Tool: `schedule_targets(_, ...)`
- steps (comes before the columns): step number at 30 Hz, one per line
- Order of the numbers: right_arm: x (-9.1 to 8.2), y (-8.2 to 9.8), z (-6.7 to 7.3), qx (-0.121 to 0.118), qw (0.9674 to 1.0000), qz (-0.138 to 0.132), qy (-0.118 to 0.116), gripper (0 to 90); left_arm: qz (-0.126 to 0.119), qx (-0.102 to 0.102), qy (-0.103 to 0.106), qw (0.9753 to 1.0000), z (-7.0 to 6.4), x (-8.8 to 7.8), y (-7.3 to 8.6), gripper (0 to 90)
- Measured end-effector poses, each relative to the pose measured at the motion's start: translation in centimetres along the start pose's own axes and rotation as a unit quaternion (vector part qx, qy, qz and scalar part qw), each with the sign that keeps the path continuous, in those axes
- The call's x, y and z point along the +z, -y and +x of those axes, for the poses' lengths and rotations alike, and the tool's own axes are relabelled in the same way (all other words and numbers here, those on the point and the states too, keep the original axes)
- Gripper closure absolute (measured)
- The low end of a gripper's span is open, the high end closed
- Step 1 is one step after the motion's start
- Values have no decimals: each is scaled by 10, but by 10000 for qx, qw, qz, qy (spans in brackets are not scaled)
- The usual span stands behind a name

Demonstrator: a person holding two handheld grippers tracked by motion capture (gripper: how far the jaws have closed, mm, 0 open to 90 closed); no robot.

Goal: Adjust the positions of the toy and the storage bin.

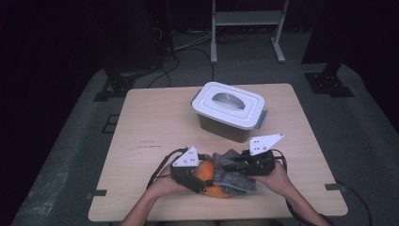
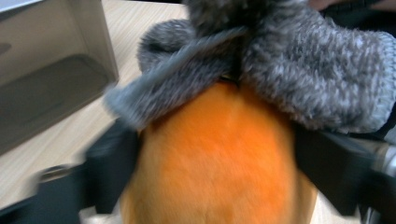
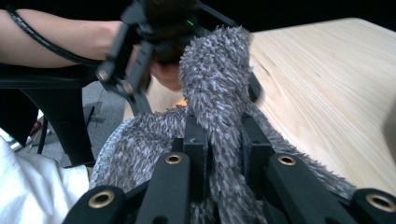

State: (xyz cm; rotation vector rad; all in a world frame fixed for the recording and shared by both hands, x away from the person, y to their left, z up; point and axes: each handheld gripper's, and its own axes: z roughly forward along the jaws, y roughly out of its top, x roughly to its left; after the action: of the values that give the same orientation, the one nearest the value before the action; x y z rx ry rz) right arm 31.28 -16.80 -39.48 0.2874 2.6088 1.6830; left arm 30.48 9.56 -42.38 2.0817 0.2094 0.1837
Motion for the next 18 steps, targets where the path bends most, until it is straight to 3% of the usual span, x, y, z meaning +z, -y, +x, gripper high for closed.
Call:
schedule_targets(1,0,0,0,0,10000,0,0,760,20,124,-84,9999,-1,-1,2,234)
schedule_targets(2,1,0,0,-35,10000,12,62,759,-59,90,-159,9998,-2,-4,7,312)
schedule_targets(4,-4,3,-3,64,9999,-45,95,760,-147,35,-215,9997,-2,-8,13,358)
schedule_targets(10,-24,23,-9,412,9986,-122,298,761,-180,-69,-258,9995,-1,-13,18,384)
schedule_targets(14,-35,36,-10,567,9975,-14,413,761,-282,-274,-269,9989,1,-14,22,390)
schedule_targets(16,-37,37,-11,589,9973,-30,430,761,-339,-309,-286,9985,1,-13,21,397)
schedule_targets(18,-42,31,-11,594,9971,-229,410,761,-378,-273,-340,9983,1,-9,16,421)
